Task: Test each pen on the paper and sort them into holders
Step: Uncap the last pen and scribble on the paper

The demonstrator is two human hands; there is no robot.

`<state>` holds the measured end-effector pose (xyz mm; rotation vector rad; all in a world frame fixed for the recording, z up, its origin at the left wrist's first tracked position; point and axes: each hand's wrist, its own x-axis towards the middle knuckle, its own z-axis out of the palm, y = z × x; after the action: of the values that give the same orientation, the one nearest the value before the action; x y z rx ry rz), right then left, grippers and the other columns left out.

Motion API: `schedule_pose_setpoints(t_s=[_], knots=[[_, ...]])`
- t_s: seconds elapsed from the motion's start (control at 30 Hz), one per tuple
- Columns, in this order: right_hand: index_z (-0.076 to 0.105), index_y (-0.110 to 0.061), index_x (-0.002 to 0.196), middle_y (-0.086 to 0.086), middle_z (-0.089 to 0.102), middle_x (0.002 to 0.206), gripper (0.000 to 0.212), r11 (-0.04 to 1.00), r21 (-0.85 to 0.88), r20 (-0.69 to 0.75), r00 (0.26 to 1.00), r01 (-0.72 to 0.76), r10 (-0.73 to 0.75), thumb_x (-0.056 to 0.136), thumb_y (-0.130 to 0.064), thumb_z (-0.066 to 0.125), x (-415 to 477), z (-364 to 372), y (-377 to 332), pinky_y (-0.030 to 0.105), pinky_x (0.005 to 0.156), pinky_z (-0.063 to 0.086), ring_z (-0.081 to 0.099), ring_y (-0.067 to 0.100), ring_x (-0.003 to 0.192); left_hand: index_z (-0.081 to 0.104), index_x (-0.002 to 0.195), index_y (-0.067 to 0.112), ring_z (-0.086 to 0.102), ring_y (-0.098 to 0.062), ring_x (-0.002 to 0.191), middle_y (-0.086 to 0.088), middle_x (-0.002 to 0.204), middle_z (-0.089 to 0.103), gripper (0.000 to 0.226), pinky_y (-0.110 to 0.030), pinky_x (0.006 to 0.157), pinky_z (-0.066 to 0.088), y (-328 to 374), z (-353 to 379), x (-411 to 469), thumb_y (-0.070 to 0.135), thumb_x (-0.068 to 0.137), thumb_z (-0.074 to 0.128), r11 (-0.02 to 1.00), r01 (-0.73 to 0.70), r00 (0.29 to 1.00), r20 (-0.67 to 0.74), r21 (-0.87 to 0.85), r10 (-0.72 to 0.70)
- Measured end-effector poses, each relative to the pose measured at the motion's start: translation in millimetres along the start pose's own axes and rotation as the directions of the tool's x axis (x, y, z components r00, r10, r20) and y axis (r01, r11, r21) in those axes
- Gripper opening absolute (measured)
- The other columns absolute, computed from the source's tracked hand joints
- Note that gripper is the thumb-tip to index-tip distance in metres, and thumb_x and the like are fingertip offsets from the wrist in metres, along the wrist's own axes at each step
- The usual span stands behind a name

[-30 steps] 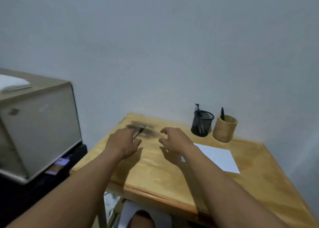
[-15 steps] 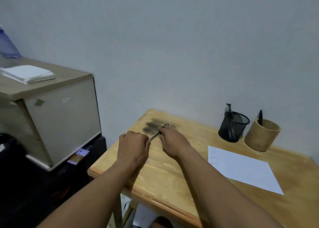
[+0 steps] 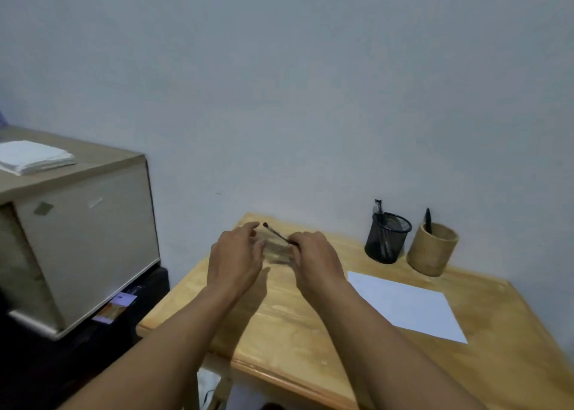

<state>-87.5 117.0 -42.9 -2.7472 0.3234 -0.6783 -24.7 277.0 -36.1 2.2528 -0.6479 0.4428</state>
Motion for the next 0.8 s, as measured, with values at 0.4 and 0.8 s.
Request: schedule_pose_setpoints(t_s=[0.4,0.8], knots=[[0.068,0.000,0.095,0.012,0.069,0.083,0.004,0.061,0.953,0.210,0.788,-0.298,0.578,0.095,-0.003,0.066,-63.1,-73.3,37.7,0.029,0.078,0.062,0.069,0.017,0.076,0.076,0.106,0.021,0.068,-0.004,0.083,0.006,0.094,0.075,0.018,-0.013,0.070,0.045,79.8,43.5,-19.8,0.024,0.089,0.072,0.933,-0.022,0.925,0.347,-0.359,0.155],[0.073,-0.002,0.080,0.007,0.061,0.064,0.012,0.190,0.943,0.141,0.844,-0.274,0.517,0.091,-0.003,0.070,-85.9,-92.3,68.0,0.024,0.059,0.049,0.053,0.015,0.059,0.080,0.101,0.019,0.066,-0.005,0.078,0.003,0.093,0.078,0.015,-0.008,0.065,0.043,113.1,51.3,-13.7,0.024,0.090,0.072,0.919,-0.138,0.869,0.400,-0.370,0.292]])
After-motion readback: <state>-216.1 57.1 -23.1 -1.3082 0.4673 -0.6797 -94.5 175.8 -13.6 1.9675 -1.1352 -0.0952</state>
